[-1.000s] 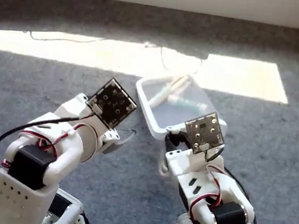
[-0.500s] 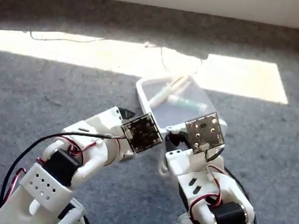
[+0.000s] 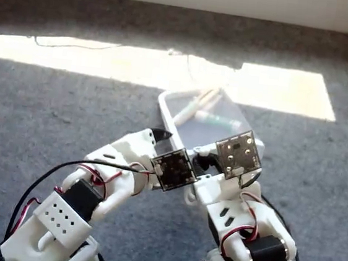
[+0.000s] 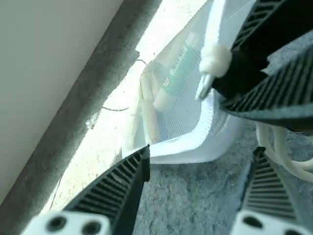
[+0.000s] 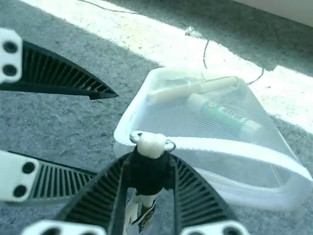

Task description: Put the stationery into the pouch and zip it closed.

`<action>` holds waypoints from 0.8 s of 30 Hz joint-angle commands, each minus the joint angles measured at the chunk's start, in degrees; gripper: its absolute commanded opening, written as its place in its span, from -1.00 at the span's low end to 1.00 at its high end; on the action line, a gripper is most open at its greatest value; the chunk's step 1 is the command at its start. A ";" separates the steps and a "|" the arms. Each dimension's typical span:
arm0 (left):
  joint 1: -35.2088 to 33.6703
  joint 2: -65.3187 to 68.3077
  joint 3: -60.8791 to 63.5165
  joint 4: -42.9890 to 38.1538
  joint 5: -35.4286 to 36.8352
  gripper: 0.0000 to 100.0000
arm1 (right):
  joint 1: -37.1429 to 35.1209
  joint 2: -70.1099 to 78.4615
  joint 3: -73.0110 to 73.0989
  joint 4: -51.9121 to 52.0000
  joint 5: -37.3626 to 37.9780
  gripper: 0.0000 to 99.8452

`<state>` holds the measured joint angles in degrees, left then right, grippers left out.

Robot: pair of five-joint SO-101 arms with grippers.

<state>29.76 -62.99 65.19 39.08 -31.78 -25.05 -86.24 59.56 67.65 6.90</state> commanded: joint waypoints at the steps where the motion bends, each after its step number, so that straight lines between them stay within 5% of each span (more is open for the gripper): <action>1: 0.75 -0.75 -0.13 -3.16 -0.44 -0.39 | 0.57 -0.57 -0.57 -2.15 -0.35 -0.98; 24: 5.76 -0.84 11.47 -20.57 3.52 -0.53 | 0.48 -0.57 -0.57 -2.15 -0.35 -0.98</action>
<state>34.68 -62.99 76.44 21.49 -31.69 -25.05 -86.24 59.56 67.65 6.90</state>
